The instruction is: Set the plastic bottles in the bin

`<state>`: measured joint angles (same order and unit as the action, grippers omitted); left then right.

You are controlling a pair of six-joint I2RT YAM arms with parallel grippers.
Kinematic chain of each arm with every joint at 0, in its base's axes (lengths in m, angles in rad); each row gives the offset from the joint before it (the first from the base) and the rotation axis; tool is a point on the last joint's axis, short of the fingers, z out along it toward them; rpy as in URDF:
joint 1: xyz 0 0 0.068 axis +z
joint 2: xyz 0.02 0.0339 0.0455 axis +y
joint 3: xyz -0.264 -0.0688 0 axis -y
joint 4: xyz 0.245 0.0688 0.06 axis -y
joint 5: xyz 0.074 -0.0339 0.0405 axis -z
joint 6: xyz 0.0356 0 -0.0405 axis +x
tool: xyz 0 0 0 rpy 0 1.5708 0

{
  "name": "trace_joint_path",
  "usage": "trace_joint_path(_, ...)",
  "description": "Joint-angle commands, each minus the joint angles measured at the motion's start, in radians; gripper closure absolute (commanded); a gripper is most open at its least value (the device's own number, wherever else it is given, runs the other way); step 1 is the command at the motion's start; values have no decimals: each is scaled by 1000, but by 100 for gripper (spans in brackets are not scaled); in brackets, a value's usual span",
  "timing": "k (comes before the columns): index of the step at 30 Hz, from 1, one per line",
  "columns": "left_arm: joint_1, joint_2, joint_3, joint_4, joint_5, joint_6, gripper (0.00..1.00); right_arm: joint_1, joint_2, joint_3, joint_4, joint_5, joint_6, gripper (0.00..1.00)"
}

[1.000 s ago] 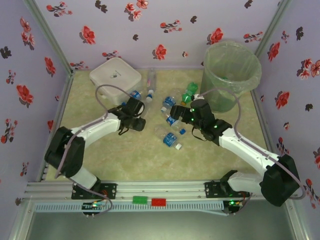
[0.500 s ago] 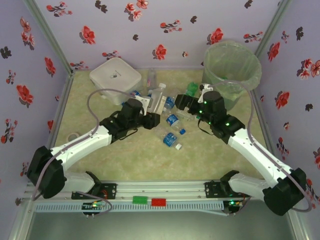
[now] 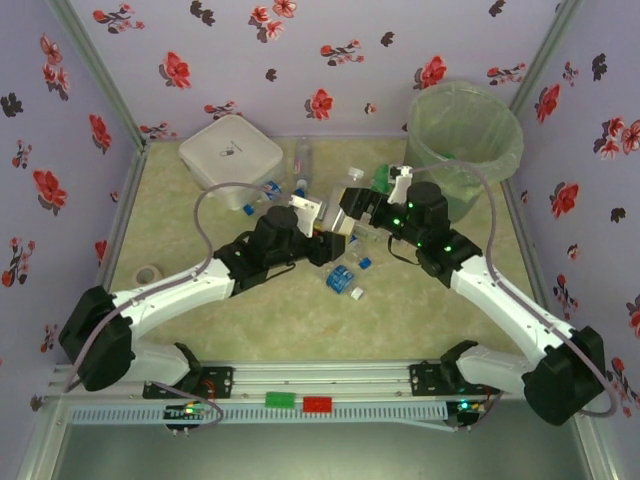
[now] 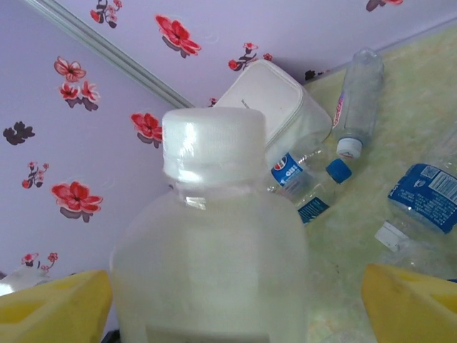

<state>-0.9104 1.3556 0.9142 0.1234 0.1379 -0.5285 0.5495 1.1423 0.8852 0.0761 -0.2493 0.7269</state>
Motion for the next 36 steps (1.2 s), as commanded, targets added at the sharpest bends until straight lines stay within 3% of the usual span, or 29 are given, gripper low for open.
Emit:
trace_joint_path(1,-17,12,13,62,20,16,98,0,28,-11,85,-36,43,13)
trace_joint_path(9,-20,9,7,66,25,24,92,-1,29,-42,91,8,75,43)
trace_joint_path(11,-19,5,2,72,25,17,80,-2,26,-49,100,24,77,49)
trace_joint_path(15,-19,-10,-14,71,15,3,26,-10,41,-12,25,53,24,52)
trace_joint_path(19,-11,-45,-55,58,-47,-25,8,-83,79,48,-51,59,-20,53)
trace_joint_path(22,7,-75,-100,59,-120,-33,1,-138,117,141,-128,14,-72,54)
trace_joint_path(27,101,-141,-158,14,-224,-103,0,-187,146,367,-342,52,-226,54)
trace_joint_path(32,217,-127,-219,80,-201,-149,0,-268,212,649,-452,92,-309,54)
trace_joint_path(36,245,-118,-244,104,-189,-160,0,-342,280,835,-499,134,-341,54)
